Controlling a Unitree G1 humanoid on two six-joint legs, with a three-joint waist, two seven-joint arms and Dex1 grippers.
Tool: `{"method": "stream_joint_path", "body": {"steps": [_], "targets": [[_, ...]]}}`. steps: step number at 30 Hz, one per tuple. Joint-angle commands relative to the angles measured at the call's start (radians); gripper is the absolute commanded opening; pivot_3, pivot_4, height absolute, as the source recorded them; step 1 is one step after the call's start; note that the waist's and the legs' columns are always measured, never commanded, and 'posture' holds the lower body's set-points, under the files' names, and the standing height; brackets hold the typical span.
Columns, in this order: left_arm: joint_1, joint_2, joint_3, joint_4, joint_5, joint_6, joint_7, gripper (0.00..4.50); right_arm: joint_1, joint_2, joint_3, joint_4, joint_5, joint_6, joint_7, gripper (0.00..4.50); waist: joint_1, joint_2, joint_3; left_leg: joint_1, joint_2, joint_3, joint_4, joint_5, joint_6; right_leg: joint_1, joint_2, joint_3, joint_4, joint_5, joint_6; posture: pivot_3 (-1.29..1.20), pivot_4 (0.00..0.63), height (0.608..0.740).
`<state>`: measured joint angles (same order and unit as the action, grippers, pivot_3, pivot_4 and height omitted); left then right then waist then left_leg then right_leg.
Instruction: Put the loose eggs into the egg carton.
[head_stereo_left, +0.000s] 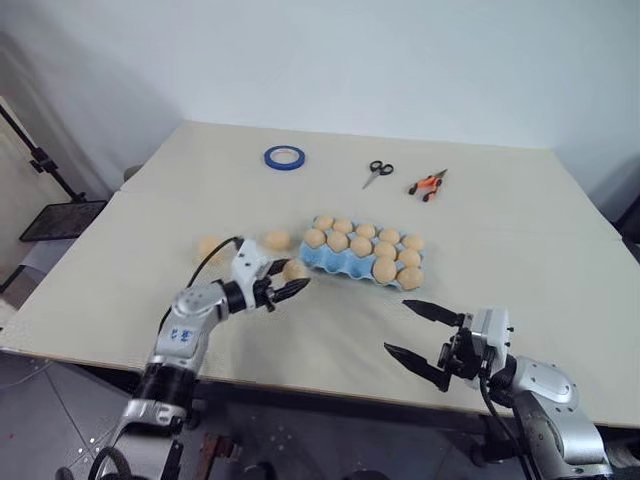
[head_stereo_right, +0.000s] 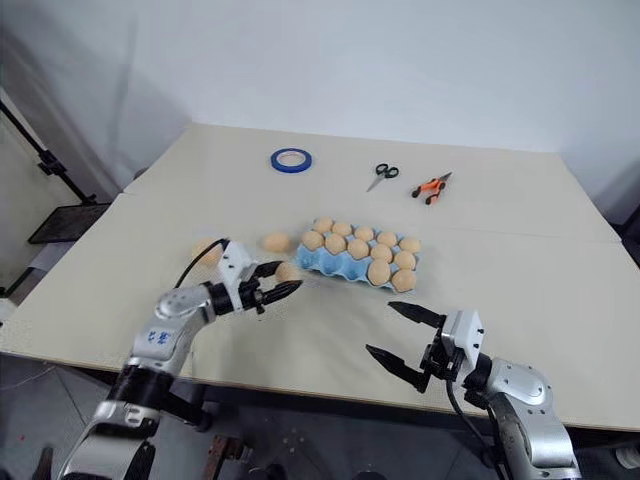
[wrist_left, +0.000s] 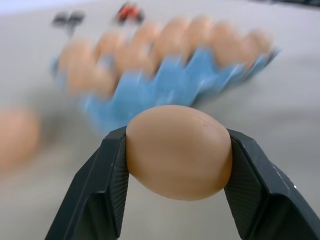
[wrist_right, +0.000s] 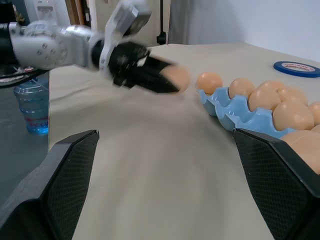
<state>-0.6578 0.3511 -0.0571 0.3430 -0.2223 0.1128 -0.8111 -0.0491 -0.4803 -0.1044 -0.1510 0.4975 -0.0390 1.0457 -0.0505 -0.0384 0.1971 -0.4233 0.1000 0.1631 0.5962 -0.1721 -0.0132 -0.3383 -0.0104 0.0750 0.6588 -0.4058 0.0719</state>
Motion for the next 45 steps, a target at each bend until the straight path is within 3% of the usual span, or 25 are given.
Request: {"method": "stream_joint_path", "body": {"steps": [1,11,18,20,26,30,34,39,45], "targets": [[-0.097,-0.056,-0.046,0.072,0.023,-0.022,-0.029,2.27,0.002,-0.017,-0.037,-0.030,0.011,0.004,-0.030,4.50,0.001,0.000,0.000,0.000,0.000,0.000,0.000,0.000,0.000,0.000,0.000,0.000,0.000,0.000,0.000,0.00,0.150,0.740],[-0.365,-0.211,-0.051,0.544,0.110,-0.200,0.032,2.27,0.031,-0.010,-0.046,-0.087,0.007,0.007,-0.103,4.50,-0.006,0.000,0.000,0.000,0.000,0.000,0.000,0.000,0.000,-0.002,0.001,0.002,0.000,0.000,0.000,0.00,0.150,0.740],[-0.423,-0.252,-0.028,0.688,0.129,-0.269,0.048,4.48,0.050,0.004,-0.031,-0.130,0.006,0.009,-0.145,4.50,-0.005,0.000,0.000,-0.001,-0.001,0.000,0.000,-0.001,-0.001,-0.002,0.001,0.002,0.000,-0.001,0.002,0.00,0.150,0.740],[-0.417,-0.248,-0.029,0.683,0.133,-0.278,0.033,4.48,0.052,0.006,-0.026,-0.136,0.007,0.010,-0.151,4.50,-0.004,0.000,0.000,-0.001,-0.001,0.000,0.000,-0.001,-0.001,-0.002,0.001,0.002,0.000,-0.001,0.002,0.00,0.150,0.740],[-0.290,-0.133,0.005,0.500,0.094,-0.300,-0.080,4.48,0.038,0.009,-0.017,-0.133,0.011,0.010,-0.151,4.50,-0.011,0.000,0.000,0.000,0.001,0.003,0.000,-0.001,-0.001,-0.003,0.002,-0.003,0.002,-0.001,0.002,0.00,0.150,0.740],[-0.035,0.055,0.083,0.171,-0.009,-0.236,-0.215,4.48,0.008,0.020,-0.015,-0.107,0.043,0.015,-0.129,4.50,-0.023,0.000,0.000,0.000,0.003,0.003,-0.001,0.000,-0.002,-0.003,0.003,-0.005,0.003,-0.001,0.001,0.00,0.150,0.740],[0.160,0.169,0.184,0.005,-0.065,-0.175,-0.179,4.48,-0.028,0.041,-0.003,-0.063,0.053,-0.003,-0.099,4.50,-0.025,0.000,0.000,0.000,0.003,0.001,0.000,0.000,-0.003,-0.002,0.002,-0.008,0.004,-0.002,0.001,0.00,0.150,0.740],[0.347,0.174,0.320,-0.111,-0.080,-0.147,0.001,4.48,-0.074,0.063,0.033,0.015,0.005,-0.038,-0.073,4.50,-0.008,0.000,0.000,0.001,-0.001,-0.003,0.002,0.000,0.000,0.002,-0.003,-0.012,0.004,-0.001,0.001,0.00,0.150,0.740],[0.466,0.135,0.382,-0.224,-0.103,-0.084,0.152,4.48,-0.097,0.060,0.037,0.103,-0.024,-0.084,-0.043,4.50,-0.003,0.000,0.000,0.000,-0.003,-0.007,0.001,-0.004,0.004,0.004,-0.008,-0.013,0.003,0.000,0.000,0.00,0.150,0.740]]}}
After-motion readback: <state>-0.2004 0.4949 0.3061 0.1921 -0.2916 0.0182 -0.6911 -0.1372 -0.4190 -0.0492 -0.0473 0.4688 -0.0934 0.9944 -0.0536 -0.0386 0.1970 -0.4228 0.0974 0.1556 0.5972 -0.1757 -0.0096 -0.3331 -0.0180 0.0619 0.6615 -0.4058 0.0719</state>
